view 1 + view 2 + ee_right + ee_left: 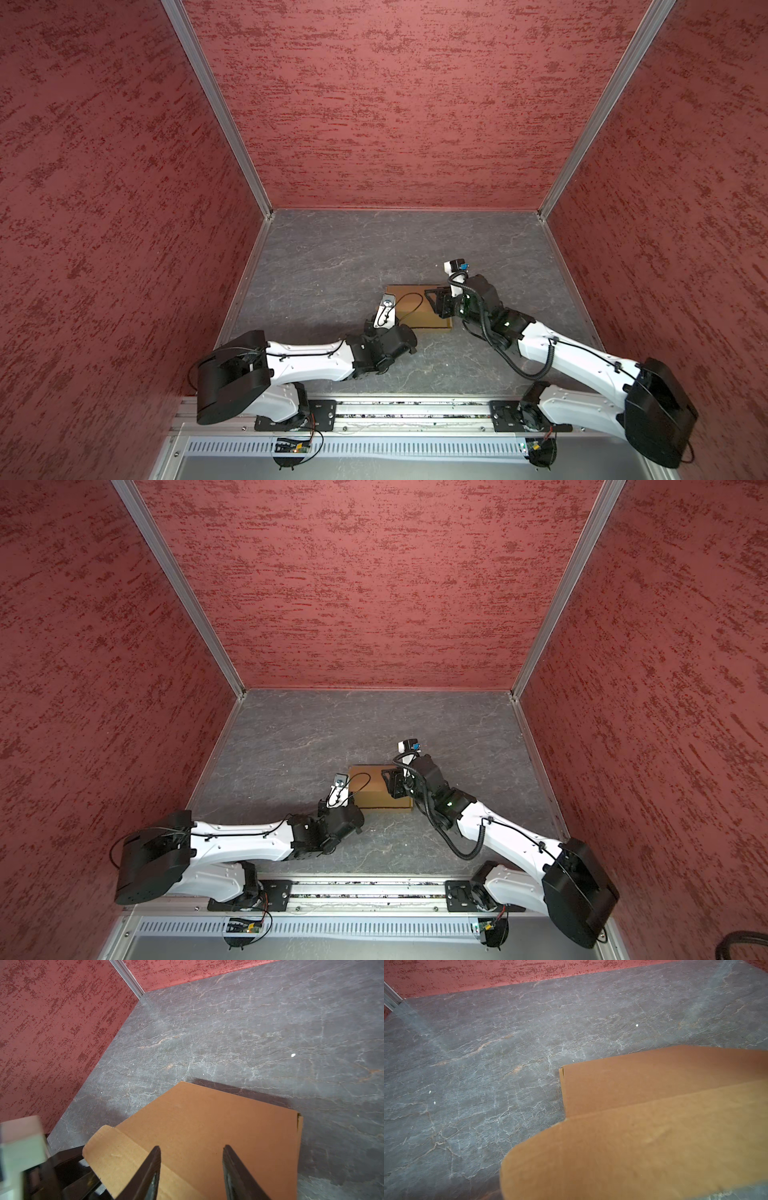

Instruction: Fold the paper box

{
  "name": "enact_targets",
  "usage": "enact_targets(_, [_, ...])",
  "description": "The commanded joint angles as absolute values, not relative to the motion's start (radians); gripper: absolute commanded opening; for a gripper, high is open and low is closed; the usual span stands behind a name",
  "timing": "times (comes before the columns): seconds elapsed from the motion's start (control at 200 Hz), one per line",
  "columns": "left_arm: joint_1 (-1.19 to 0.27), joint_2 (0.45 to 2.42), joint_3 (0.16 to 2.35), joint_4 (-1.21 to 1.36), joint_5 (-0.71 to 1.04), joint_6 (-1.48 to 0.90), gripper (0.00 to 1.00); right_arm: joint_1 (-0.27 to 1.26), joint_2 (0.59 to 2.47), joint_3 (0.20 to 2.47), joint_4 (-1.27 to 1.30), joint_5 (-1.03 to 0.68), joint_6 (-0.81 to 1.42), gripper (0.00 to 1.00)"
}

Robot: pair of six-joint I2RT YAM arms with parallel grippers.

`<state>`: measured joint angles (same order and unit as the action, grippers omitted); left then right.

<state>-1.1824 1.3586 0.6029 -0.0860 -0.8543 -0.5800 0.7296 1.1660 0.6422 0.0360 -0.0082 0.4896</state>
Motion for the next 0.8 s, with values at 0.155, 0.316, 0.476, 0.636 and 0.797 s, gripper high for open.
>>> enact_targets(0.155, [-1.247, 1.206, 0.587, -0.283, -0.916, -0.657, 0.34, 0.736, 1.190, 0.620, 0.096, -0.021, 0.504, 0.48])
enact_targets(0.316, [-1.273, 1.085, 0.576, -0.397, -0.912, -0.695, 0.36, 0.736, 1.195, 0.601, 0.110, -0.025, 0.513, 0.48])
enact_targets(0.476, [-1.264, 0.957, 0.561, -0.414, -0.871, -0.651, 0.40, 0.736, 1.192, 0.576, 0.114, -0.028, 0.521, 0.47])
enact_targets(0.636, [-1.191, 0.863, 0.560, -0.374, -0.739, -0.577, 0.43, 0.736, 1.184, 0.551, 0.118, -0.026, 0.529, 0.47])
enact_targets(0.797, [-1.052, 0.825, 0.555, -0.332, -0.527, -0.536, 0.46, 0.736, 1.179, 0.529, 0.122, -0.025, 0.538, 0.46])
